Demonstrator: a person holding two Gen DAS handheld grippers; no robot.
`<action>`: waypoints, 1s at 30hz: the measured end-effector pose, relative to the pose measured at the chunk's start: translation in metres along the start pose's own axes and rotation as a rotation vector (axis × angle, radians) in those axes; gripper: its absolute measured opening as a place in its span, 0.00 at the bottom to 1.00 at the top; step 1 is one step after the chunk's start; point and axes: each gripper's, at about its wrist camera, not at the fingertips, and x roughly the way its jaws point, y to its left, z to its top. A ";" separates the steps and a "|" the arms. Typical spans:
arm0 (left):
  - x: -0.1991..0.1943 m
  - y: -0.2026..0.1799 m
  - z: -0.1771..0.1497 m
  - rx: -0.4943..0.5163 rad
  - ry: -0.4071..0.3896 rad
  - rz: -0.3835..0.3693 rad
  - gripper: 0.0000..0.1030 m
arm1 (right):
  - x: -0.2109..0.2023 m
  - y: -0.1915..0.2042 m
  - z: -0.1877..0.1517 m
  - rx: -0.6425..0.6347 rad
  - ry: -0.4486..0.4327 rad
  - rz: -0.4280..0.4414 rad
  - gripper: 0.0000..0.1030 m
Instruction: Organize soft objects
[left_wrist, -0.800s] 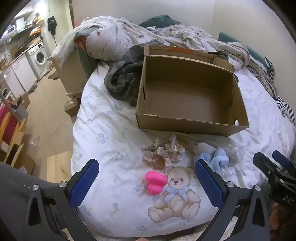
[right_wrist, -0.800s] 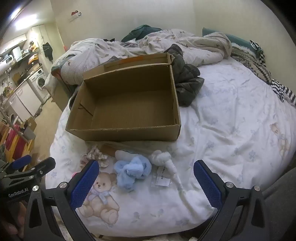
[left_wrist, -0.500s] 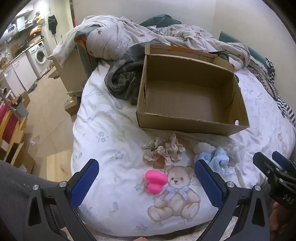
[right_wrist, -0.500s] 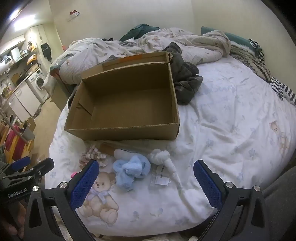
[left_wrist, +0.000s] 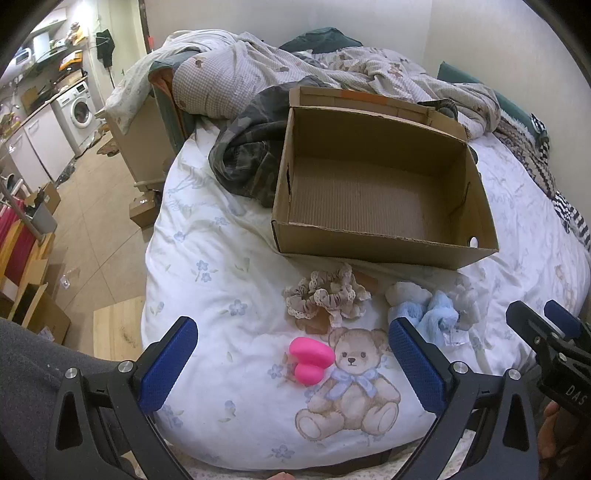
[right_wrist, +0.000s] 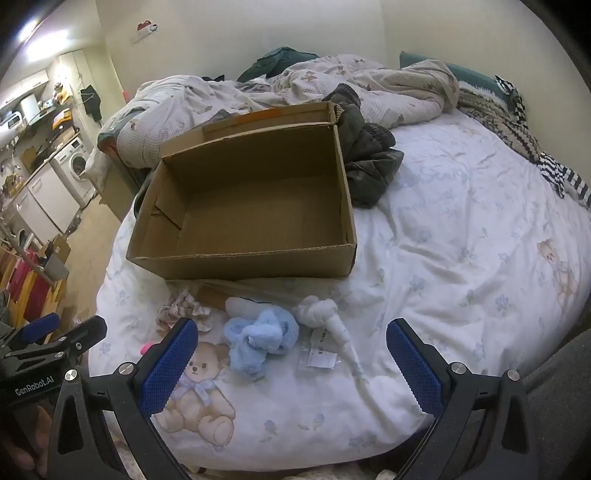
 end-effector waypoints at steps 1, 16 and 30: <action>-0.001 0.000 0.000 0.001 0.000 0.000 1.00 | 0.000 0.000 0.000 0.000 0.000 0.000 1.00; 0.001 -0.002 -0.002 0.002 0.003 0.004 1.00 | 0.000 0.000 -0.001 0.000 0.001 -0.001 1.00; 0.002 -0.002 -0.004 0.005 0.005 0.003 1.00 | 0.000 0.000 0.000 0.001 0.002 -0.002 1.00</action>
